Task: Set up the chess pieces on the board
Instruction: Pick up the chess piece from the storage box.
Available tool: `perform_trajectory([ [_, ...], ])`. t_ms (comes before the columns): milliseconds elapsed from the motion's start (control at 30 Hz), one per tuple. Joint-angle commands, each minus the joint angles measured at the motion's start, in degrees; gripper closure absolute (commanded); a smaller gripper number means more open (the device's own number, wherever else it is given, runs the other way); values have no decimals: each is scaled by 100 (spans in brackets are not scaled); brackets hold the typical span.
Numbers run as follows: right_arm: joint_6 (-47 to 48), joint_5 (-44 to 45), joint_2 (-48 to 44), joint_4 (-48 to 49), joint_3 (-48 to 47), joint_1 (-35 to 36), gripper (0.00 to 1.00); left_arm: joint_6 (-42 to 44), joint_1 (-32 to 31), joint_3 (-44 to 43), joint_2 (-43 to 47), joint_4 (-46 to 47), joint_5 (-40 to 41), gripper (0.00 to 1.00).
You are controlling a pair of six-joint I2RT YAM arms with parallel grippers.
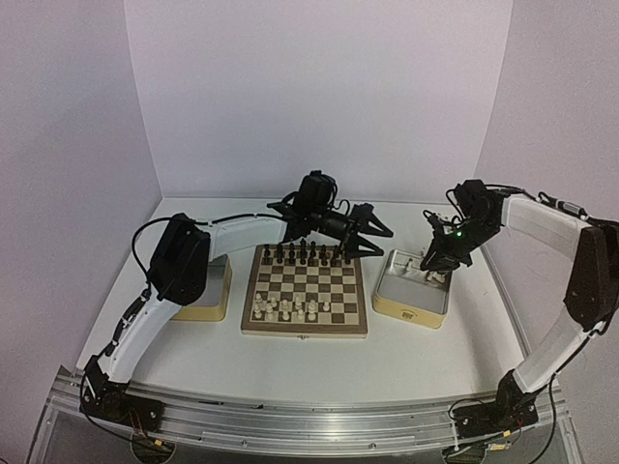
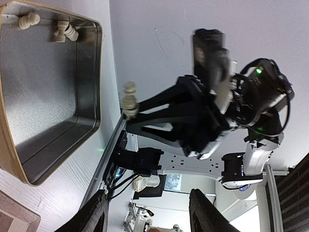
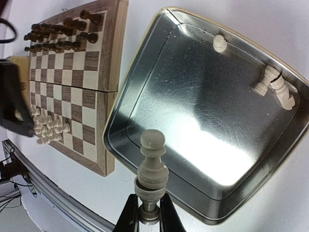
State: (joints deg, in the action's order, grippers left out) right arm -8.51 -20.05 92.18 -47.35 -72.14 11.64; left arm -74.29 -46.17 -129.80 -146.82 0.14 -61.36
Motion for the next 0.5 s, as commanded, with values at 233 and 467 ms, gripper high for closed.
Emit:
perform_trajectory([
  [233, 595, -960, -535, -14, 132, -60, 100, -667, -198, -787, -663, 978, -36, 46],
  [467, 756, -1084, -486, -203, 7, -59, 100, -789, -328, -1097, -958, 1246, 188, 45],
])
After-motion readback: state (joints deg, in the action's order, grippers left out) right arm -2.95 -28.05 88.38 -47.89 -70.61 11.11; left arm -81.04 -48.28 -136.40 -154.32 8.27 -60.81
